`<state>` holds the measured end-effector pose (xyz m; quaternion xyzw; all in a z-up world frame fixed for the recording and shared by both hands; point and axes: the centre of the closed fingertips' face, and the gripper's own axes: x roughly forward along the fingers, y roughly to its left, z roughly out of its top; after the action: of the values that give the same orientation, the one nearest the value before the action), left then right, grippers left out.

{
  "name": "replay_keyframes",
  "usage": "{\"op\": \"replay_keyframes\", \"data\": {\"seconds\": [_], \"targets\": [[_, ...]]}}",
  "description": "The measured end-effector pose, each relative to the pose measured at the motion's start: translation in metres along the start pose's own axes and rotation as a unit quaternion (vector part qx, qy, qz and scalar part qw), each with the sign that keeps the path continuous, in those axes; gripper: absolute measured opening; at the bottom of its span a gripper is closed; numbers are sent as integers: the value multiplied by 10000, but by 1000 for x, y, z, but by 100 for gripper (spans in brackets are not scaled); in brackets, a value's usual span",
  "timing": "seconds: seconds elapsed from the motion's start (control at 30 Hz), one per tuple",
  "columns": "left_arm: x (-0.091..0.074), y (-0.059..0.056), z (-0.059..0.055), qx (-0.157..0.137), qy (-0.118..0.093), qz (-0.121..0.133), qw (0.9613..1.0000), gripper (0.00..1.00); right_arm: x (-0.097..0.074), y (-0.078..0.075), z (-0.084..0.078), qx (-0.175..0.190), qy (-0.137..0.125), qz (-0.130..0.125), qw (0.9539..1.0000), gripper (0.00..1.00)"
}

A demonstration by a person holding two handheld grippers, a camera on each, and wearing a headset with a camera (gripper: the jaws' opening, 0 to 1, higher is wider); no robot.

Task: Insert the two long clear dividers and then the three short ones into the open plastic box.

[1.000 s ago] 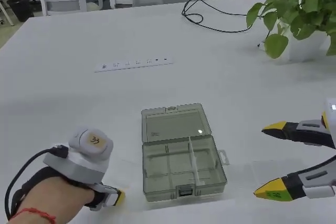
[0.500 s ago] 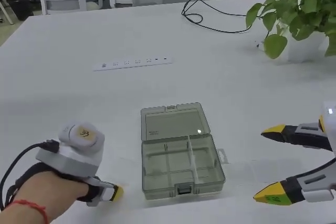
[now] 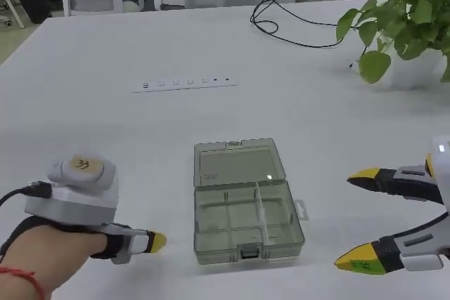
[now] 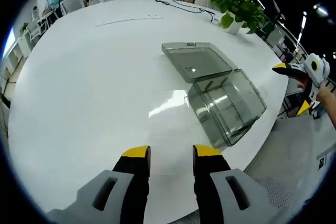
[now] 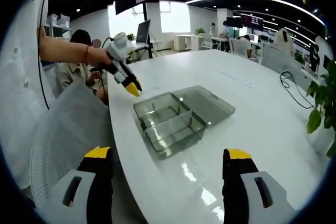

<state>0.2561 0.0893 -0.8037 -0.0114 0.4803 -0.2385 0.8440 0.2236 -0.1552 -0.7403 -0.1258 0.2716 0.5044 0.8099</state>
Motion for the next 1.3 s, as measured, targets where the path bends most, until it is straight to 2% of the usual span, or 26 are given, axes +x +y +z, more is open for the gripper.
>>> {"op": "replay_keyframes", "data": {"seconds": [0.13, 0.27, 0.33, 0.4, 0.47, 0.5, 0.57, 0.63, 0.67, 0.83, 0.9, 0.97, 1.17, 1.23, 1.3], "targets": [[-8, -4, 10, -83, -232, -87, 9997, 30, 2, 3, 13, 57, -87, 19, 9999, 85], [-18, -16, 22, -195, -544, -276, 9979, 30, 4, 6, 27, 180, -225, 17, 9996, 82], [-23, -25, 28, -242, -697, -392, 9965, 30, 7, 11, 32, 359, -188, 91, 9991, 81], [-26, -37, 35, -195, -890, -547, 9943, 30, 9, 13, 36, 347, -165, 75, 9992, 79], [-29, -45, 37, -274, -952, -641, 9930, 30, 13, 18, 43, 489, -169, 94, 9986, 74], [-31, -53, 42, -238, -1092, -752, 9909, 30, 14, 21, 49, 619, -248, 105, 9977, 72], [-32, -61, 44, -267, -1148, -846, 9894, 30, 17, 24, 58, 668, -408, 93, 9969, 70], [-36, -75, 51, -240, -1352, -1031, 9852, 30, 20, 27, 69, 835, -526, 67, 9951, 67], [-37, -78, 51, -267, -1377, -1063, 9844, 30, 21, 28, 73, 882, -596, 70, 9943, 66], [-42, -97, 58, -310, -1611, -1277, 9782, 30, 27, 31, 94, 1348, -915, -52, 9866, 61], [-44, -102, 61, -287, -1728, -1346, 9753, 30, 29, 32, 102, 1648, -1080, -119, 9803, 57], [-45, -108, 63, -267, -1807, -1401, 9731, 30, 31, 29, 106, 1769, -1190, -190, 9768, 54], [-47, -122, 66, -160, -1959, -1537, 9684, 30, 42, 34, 110, 2141, -1259, -251, 9683, 31], [-47, -126, 67, -133, -1995, -1568, 9672, 30, 46, 36, 111, 2359, -1282, -303, 9628, 27], [-46, -130, 66, -40, -2018, -1574, 9667, 30, 51, 37, 111, 2451, -1259, -292, 9608, 25]]}}
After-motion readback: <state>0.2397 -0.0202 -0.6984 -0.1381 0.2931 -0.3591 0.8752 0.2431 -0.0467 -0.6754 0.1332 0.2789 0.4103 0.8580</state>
